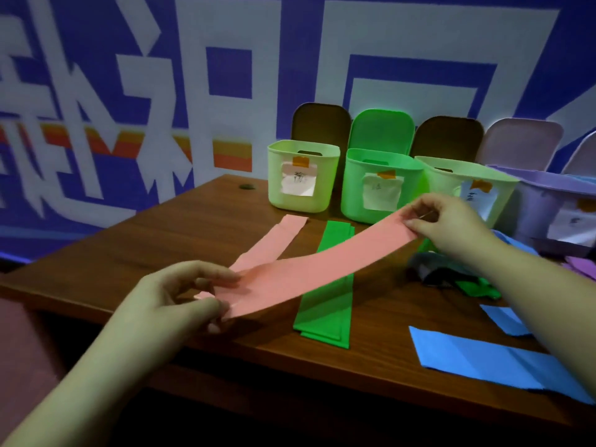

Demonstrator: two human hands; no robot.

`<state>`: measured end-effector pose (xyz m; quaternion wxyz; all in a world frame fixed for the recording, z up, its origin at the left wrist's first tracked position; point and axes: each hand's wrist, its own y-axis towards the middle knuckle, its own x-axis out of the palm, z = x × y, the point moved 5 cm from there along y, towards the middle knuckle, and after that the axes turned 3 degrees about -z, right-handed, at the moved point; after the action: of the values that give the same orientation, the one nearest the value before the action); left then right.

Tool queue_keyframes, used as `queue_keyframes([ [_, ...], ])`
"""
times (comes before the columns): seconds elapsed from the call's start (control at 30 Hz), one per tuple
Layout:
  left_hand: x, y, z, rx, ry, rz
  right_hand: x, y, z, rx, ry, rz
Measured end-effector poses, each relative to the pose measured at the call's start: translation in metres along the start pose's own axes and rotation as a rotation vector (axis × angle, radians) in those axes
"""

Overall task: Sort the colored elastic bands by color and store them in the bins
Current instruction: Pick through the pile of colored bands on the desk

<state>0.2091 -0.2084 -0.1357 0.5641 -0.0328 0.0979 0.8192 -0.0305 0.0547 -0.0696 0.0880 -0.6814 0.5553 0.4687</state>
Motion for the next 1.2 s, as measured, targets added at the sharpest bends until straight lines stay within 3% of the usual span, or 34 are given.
queue_keyframes([
  [0.17, -0.018, 0.013, -0.012, -0.087, -0.041, 0.1, 0.037, 0.038, -0.024, 0.005, -0.07, -0.011],
  [0.53, -0.027, 0.032, -0.017, -0.25, 0.111, 0.096, 0.115, 0.106, -0.069, 0.012, -0.201, -0.113],
  [0.77, -0.03, 0.042, -0.016, -0.327, 0.333, -0.049, 0.153, 0.128, -0.084, -0.018, -0.277, -0.206],
  [1.0, -0.035, 0.053, -0.02, -0.428, 0.11, -0.206, 0.17, 0.143, -0.091, -0.03, -0.287, -0.249],
  [1.2, -0.034, 0.061, -0.023, -0.392, 0.346, -0.191, 0.185, 0.145, -0.085, -0.059, -0.275, -0.271],
])
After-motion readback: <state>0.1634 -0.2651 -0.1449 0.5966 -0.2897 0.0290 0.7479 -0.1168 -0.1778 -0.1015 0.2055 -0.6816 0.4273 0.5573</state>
